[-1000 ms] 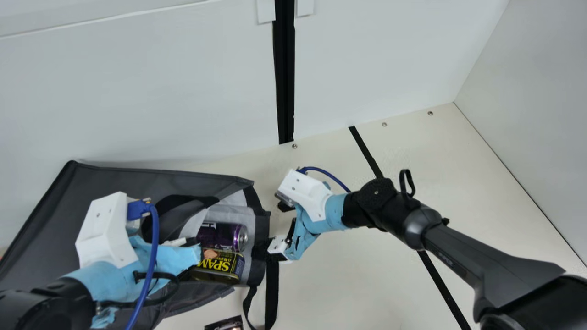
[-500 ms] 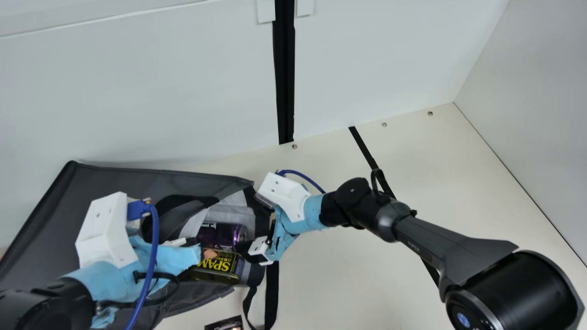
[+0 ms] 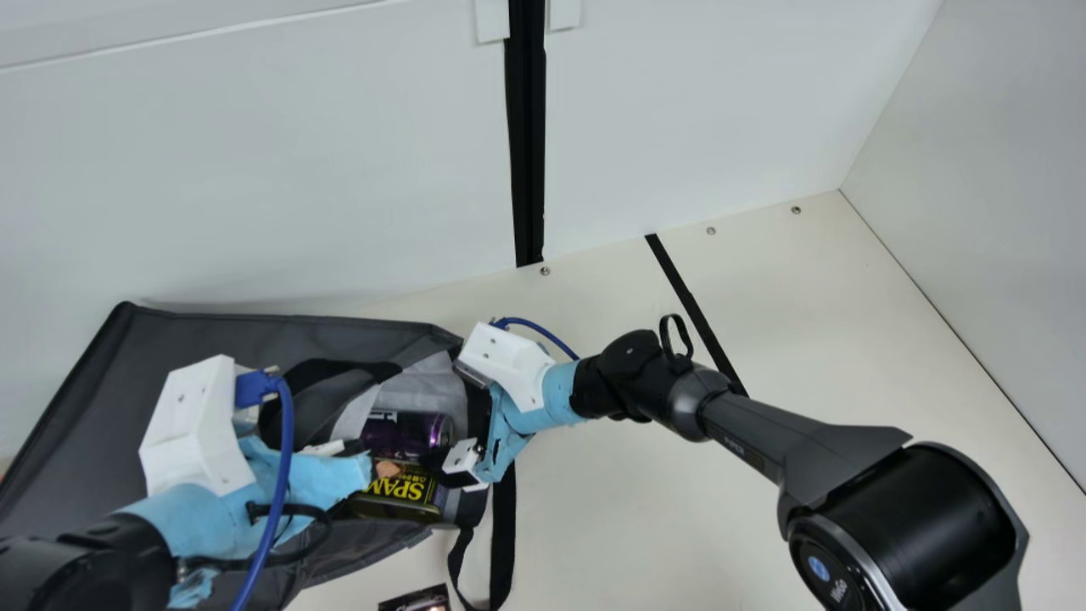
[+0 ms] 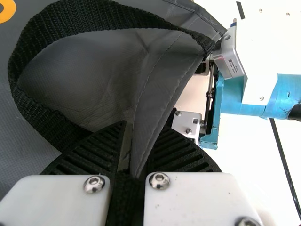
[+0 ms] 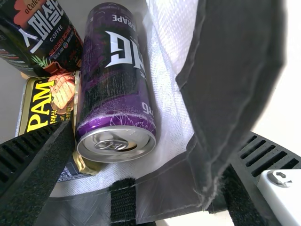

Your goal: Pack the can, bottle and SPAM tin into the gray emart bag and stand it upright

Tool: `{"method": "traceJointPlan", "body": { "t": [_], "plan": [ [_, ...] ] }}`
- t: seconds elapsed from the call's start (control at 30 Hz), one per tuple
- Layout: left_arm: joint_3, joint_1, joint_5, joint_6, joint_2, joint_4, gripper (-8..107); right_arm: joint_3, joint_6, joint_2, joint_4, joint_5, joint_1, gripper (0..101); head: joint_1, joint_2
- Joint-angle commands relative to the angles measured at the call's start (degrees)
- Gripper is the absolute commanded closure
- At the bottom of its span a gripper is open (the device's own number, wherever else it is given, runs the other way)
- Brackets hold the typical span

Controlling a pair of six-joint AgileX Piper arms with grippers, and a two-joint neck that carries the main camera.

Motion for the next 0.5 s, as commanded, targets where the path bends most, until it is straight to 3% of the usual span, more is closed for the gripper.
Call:
{"method": "traceJointPlan", "body": {
  "t": [0.0, 0.47],
  "plan": [
    [0.0, 0.0, 0.0, 0.0, 0.0, 0.0, 107, -0.2, -0.1, 0.2, -0.4, 0.2, -0.2, 6, -1.3, 0.0],
    [0.0, 0.0, 0.0, 0.0, 0.0, 0.0, 107, -1.3, -0.2, -0.1, -2.8, 1.9, -2.9, 6, -1.3, 0.0]
  ]
}}
